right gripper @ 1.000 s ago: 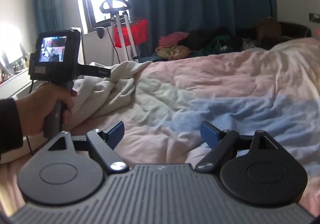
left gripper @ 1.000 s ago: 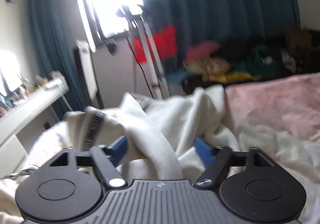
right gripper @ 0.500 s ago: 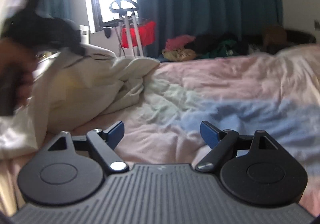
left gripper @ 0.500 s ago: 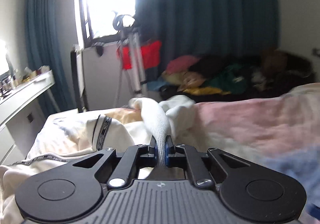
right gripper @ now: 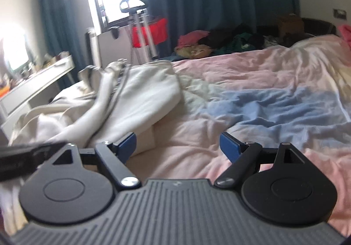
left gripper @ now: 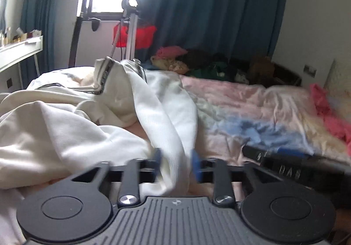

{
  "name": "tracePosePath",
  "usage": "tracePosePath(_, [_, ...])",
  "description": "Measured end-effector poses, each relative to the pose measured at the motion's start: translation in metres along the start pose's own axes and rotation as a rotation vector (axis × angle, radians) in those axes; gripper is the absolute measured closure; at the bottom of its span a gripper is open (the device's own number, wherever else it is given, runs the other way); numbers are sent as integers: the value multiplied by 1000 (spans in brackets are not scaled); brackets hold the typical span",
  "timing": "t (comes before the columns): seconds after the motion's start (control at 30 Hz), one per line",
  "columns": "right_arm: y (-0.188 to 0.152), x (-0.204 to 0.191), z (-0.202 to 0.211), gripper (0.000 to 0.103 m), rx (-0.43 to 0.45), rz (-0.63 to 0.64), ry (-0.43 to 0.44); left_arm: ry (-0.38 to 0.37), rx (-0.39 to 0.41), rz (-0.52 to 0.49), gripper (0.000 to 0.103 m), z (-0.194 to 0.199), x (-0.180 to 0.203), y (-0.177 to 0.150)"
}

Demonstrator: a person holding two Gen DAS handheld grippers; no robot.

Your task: Fold clothes

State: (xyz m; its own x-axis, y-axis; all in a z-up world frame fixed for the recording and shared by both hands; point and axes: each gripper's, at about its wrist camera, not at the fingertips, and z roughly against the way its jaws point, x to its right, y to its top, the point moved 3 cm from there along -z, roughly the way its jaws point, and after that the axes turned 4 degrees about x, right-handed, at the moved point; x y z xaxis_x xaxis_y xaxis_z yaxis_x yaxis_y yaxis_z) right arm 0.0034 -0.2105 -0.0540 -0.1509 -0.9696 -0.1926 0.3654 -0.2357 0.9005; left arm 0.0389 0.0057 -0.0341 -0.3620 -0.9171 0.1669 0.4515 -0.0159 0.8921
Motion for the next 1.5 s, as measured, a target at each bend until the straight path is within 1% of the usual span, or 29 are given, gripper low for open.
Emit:
tracePosePath(0.03, [2, -6, 3, 19, -1, 11, 12, -1, 18, 17, 52, 8, -4, 1])
tracePosePath(0.1, [9, -16, 7, 19, 2, 18, 40, 0, 55, 52, 42, 24, -14, 3])
tracePosePath(0.13, [14, -22, 7, 19, -1, 7, 60, 8, 72, 63, 39, 30, -19, 4])
tracePosePath(0.2, [26, -35, -3, 19, -25, -15, 102, 32, 104, 79, 32, 39, -29, 9])
tracePosePath(0.23, [32, -42, -9, 19, -39, -25, 123, 47, 115, 87, 30, 42, -35, 11])
tracePosePath(0.37, [59, -75, -47, 19, -80, 1, 146, 117, 136, 112, 27, 55, -58, 26])
tracePosePath(0.43, [75, -90, -78, 19, -103, -17, 146, 141, 149, 128, 24, 60, -69, 33])
tracePosePath(0.5, [90, -102, -107, 19, -110, -50, 139, 147, 153, 154, 22, 59, -80, 38])
tracePosePath(0.63, [118, -127, -179, 22, -120, -86, 105, 158, 142, 233, 22, 42, -102, 45])
tracePosePath(0.7, [125, -138, -217, 23, -136, -79, 88, 172, 128, 270, 22, 29, -113, 43])
tracePosePath(0.73, [127, -146, -237, 23, -147, -65, 79, 187, 122, 270, 22, 22, -118, 41])
tracePosePath(0.8, [129, -160, -273, 23, -170, -31, 62, 246, 98, 278, 22, 5, -130, 33])
tracePosePath(0.9, [130, -182, -318, 26, -155, 7, 52, 258, 40, 386, 22, -23, -154, 22])
tracePosePath(0.97, [129, -192, -343, 26, -148, 29, 22, 273, 25, 439, 22, -36, -167, 17])
tracePosePath(1.0, [128, -194, -355, 26, -147, 21, 11, 282, 20, 462, 22, -42, -173, 16])
tracePosePath(1.03, [126, -192, -364, 30, -149, 2, -2, 284, 16, 476, 22, -47, -177, 14])
tracePosePath(1.07, [124, -189, -373, 38, -150, -17, -18, 283, 13, 486, 22, -50, -180, 12])
tracePosePath(1.1, [122, -187, -381, 42, -152, -35, -34, 282, 10, 495, 22, -54, -182, 10])
tracePosePath(1.13, [121, -184, -387, 55, -156, -44, -41, 281, 7, 504, 22, -57, -185, 8])
tracePosePath(1.17, [121, -183, -390, 76, -160, -41, -43, 278, 3, 511, 22, -59, -186, 7])
tracePosePath(1.2, [123, -180, -390, 86, -160, -31, -47, 274, -2, 517, 22, -61, -187, 7])
tracePosePath(1.27, [131, -175, -386, 94, -145, -10, -49, 269, -3, 517, 22, -64, -186, 7])
tracePosePath(1.37, [157, -157, -367, 95, -82, -3, -55, 274, 14, 483, 21, -59, -178, 8])
tracePosePath(1.43, [183, -130, -345, 96, -43, -40, -63, 267, 20, 475, 21, -54, -174, 7])
tracePosePath(1.5, [215, -97, -313, 96, 5, -114, -65, 267, 18, 463, 21, -52, -170, 7])
